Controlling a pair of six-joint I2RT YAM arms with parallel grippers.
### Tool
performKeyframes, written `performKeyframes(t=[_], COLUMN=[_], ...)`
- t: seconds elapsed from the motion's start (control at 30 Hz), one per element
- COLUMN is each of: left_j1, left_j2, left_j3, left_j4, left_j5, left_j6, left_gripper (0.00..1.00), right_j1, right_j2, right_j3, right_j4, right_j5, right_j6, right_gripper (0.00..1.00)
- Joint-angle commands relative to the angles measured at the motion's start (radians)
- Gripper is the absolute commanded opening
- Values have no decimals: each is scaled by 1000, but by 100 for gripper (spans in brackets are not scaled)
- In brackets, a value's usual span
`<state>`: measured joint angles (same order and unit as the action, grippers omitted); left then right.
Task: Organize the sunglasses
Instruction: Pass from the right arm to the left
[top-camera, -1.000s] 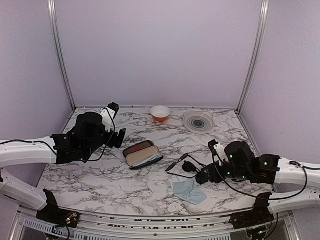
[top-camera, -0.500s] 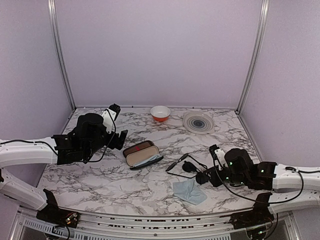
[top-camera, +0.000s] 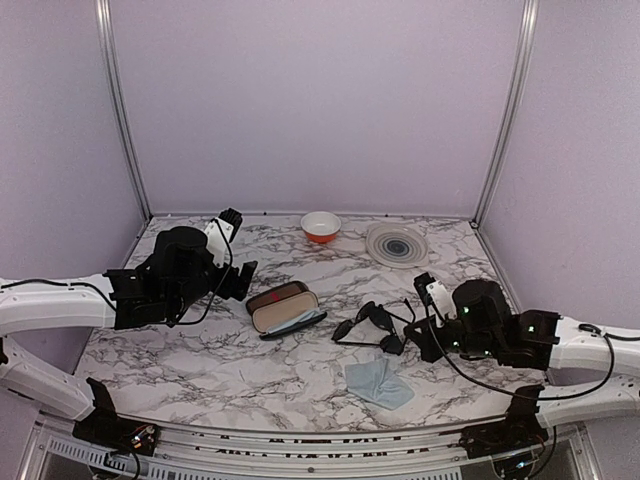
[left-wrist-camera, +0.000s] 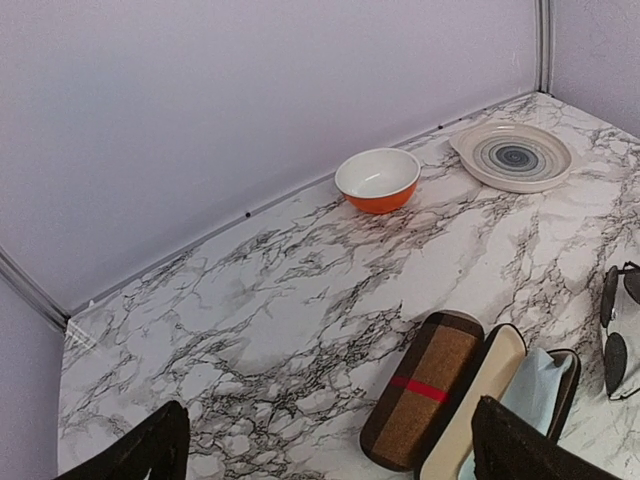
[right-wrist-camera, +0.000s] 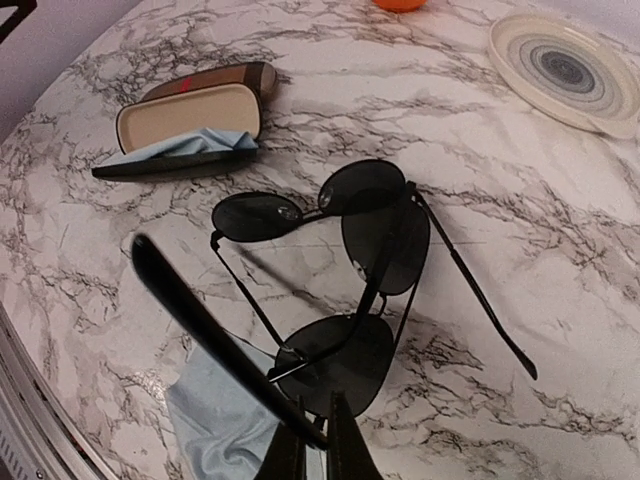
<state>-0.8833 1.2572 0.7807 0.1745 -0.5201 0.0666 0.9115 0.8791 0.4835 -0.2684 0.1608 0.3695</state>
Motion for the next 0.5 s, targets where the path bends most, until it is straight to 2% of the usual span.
performKeyframes(t=[0.0, 0.23, 0.47], left_j1=[4, 4, 3], left_j2=[-15, -70, -109], left_j3=[31, 40, 61], left_j4=[-8, -43, -104], left_j5=[24, 78, 148], left_j6=[-9, -11, -1], left_gripper=[99, 99, 99], right_j1=[3, 3, 3], right_j2=[3, 21, 40], right_j3=[143, 271, 372], right_j4=[-77, -185, -246], right_j5=[-59, -177, -179], right_j6=[-90, -181, -248], right_gripper=[1, 1, 1])
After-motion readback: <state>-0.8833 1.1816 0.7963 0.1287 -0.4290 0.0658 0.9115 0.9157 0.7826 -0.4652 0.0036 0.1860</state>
